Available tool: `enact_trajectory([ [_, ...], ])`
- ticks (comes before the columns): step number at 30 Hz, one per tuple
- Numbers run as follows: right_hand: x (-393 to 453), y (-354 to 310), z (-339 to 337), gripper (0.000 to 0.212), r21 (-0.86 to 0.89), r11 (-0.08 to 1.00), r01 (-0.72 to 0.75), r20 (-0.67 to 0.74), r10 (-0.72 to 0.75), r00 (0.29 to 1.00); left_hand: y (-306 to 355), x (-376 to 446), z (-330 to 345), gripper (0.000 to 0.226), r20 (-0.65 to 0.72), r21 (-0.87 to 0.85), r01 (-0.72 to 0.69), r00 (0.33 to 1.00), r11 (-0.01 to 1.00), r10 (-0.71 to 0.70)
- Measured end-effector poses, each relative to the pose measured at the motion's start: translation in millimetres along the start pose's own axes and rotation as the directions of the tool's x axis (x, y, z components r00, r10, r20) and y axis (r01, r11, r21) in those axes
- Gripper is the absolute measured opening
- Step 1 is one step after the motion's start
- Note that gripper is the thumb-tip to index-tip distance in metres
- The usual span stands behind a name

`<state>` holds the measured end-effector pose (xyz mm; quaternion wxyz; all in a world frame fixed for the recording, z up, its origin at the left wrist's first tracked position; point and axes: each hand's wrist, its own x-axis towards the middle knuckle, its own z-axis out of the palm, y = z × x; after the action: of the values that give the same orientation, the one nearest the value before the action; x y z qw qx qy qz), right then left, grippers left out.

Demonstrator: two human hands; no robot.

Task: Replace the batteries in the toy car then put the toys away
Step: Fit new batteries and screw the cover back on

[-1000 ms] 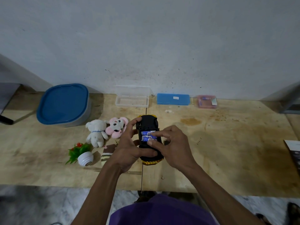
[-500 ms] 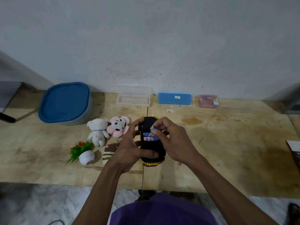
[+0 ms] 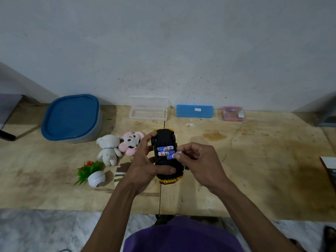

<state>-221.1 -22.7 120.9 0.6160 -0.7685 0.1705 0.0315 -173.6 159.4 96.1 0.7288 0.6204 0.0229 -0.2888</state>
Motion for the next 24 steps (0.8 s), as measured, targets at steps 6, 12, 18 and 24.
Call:
enact_trajectory([
  [6,-4,5,18,0.015,-0.071,0.996,0.053,-0.205,-0.066,0.977,-2,0,0,0.115,-0.011,-0.026,-0.014,1.0,1.0,0.014],
  [12,-3,12,29,0.014,-0.004,1.0,0.012,-0.306,-0.013,0.952,-4,1,0,0.115,-0.015,-0.017,-0.026,1.0,1.0,0.026],
  [18,-3,17,39,0.015,-0.028,0.999,0.018,-0.306,-0.025,0.952,-7,1,-2,0.116,-0.021,-0.039,-0.04,0.999,0.998,0.039],
  [24,6,14,39,0.023,0.143,0.985,-0.094,-0.228,0.125,0.966,-6,0,-3,0.115,-0.023,-0.026,-0.08,0.997,0.996,0.08],
])
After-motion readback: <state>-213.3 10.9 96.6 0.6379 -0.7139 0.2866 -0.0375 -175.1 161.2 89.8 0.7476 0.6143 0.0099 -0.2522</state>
